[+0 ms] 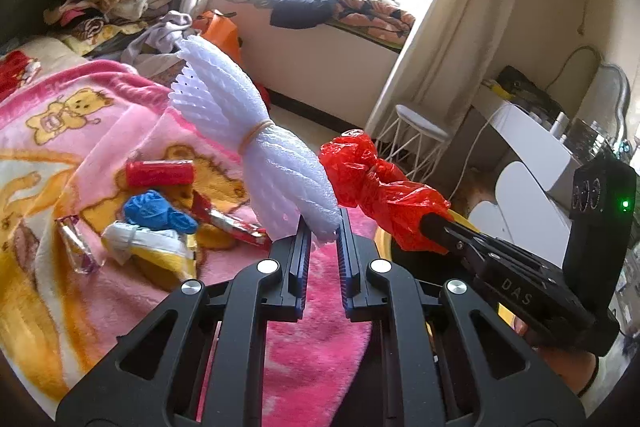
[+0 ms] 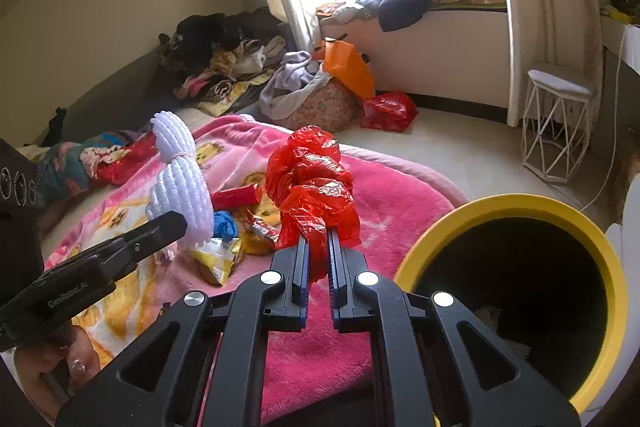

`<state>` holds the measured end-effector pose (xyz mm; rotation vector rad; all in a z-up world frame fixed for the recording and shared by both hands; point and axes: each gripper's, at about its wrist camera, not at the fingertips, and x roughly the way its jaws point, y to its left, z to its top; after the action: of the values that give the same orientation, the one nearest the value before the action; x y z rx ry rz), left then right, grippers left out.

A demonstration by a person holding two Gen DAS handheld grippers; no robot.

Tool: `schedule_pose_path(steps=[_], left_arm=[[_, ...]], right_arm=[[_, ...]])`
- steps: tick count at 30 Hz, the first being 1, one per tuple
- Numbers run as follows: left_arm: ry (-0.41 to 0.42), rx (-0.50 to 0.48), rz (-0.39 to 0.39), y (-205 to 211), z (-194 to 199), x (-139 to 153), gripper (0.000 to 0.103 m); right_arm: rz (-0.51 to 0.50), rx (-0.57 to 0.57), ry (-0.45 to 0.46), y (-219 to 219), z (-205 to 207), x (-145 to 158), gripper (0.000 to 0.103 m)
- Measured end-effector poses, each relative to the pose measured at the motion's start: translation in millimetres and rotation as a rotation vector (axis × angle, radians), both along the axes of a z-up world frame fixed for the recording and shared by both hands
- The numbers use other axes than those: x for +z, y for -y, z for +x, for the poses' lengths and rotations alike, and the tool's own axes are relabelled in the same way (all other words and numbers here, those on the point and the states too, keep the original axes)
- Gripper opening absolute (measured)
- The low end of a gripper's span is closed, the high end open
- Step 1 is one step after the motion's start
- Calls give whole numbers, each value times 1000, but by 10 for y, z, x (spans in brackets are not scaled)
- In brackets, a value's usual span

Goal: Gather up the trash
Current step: 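Grasp the white mesh sleeve with the left tool while the right tool grasps the red plastic bag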

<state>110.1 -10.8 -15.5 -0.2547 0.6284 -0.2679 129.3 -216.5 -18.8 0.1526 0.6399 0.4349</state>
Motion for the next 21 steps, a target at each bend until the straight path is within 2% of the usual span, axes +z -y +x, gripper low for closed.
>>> schedule_pose_path(steps=[21], left_arm=[[43,-127,20,512,-162,122,9]], right_arm=[[39,-172,41,593,-325,107,8]])
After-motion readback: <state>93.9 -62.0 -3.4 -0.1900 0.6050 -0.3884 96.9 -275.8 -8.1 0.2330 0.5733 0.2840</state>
